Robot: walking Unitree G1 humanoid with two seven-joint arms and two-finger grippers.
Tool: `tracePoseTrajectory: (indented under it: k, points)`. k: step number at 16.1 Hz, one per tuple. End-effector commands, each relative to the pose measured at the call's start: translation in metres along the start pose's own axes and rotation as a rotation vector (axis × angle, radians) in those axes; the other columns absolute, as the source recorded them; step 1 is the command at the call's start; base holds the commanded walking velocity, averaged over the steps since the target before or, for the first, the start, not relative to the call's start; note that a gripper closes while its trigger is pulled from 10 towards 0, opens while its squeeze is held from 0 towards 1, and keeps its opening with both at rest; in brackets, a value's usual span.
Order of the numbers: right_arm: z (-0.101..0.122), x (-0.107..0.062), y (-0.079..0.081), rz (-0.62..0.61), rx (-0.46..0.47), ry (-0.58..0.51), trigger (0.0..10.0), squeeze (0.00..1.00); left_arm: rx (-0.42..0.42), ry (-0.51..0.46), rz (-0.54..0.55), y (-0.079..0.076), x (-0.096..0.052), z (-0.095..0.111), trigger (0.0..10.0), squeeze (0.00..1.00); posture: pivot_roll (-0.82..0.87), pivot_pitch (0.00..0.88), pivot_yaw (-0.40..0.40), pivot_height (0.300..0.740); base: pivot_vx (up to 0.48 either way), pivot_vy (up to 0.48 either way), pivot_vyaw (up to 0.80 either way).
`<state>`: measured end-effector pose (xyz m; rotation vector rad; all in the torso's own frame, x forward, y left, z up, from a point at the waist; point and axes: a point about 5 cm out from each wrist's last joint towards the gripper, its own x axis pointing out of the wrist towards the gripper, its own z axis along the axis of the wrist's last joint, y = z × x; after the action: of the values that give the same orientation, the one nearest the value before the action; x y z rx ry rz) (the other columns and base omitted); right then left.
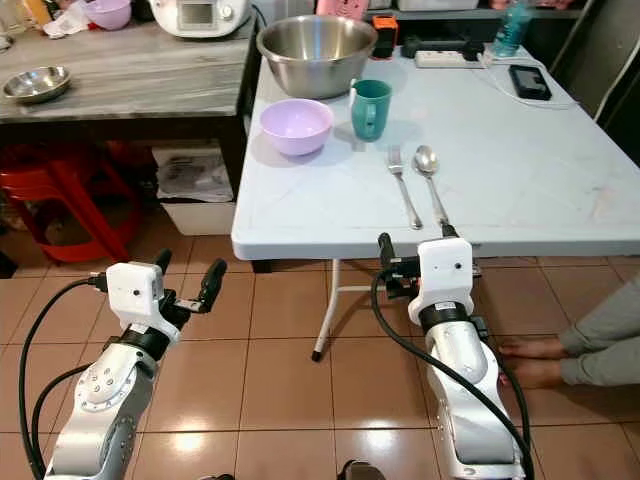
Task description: Setting the table
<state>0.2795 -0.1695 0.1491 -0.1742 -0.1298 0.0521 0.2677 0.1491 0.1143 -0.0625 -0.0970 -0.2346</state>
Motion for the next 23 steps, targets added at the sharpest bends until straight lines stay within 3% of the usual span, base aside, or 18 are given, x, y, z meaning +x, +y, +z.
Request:
tracePoseTrajectory:
  k: [1, 23]
  points:
    - [0.0032, -0.0008, -0.0014, 0.003, -0.014, -0.014, 10.0, 0.0, 0.001, -0.006, -0.006, 0.0009, -0.0015, 0.0028, 10.0, 0.0, -0.17, 0.152, 0.03, 0.74, 0.262, 0.0, 0.0]
    - [0.0002, -0.0012, -0.0024, 0.015, -0.042, -0.008, 10.0, 0.0, 0.001, 0.012, -0.044, 0.0007, -0.003, -0.0001, 10.0, 0.0, -0.17, 0.145, 0.035, 0.74, 0.315, 0.0, 0.0]
